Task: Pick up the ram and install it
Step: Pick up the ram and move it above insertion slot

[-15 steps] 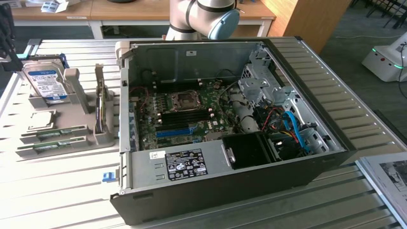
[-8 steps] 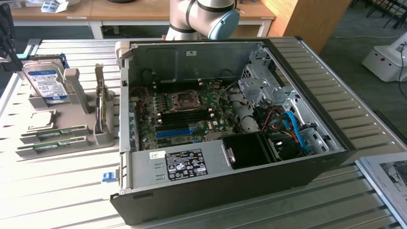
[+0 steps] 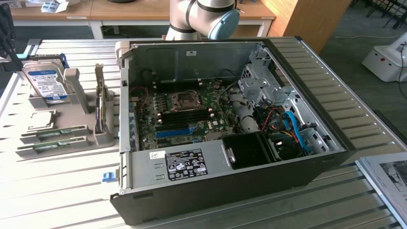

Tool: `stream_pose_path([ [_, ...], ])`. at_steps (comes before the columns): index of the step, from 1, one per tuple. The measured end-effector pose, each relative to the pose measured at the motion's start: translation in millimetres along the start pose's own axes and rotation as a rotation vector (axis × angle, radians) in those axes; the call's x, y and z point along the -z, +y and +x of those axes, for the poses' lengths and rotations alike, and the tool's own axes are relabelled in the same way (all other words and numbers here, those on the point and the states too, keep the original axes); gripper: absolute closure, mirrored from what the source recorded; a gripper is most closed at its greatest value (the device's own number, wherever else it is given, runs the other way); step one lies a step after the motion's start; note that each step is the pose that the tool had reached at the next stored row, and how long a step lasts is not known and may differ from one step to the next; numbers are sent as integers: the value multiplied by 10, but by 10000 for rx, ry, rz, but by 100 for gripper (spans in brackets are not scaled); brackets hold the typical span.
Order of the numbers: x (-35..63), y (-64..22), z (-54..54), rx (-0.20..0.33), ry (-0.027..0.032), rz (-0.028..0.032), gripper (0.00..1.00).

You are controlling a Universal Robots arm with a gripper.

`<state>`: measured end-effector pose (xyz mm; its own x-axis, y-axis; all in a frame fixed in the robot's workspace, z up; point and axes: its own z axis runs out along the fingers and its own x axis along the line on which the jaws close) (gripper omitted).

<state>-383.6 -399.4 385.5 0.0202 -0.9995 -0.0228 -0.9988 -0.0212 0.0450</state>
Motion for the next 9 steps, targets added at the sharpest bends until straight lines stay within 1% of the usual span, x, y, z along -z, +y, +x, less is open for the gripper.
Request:
stream_pose_path([
  [9,0,-1,0,105,5,-3,90],
])
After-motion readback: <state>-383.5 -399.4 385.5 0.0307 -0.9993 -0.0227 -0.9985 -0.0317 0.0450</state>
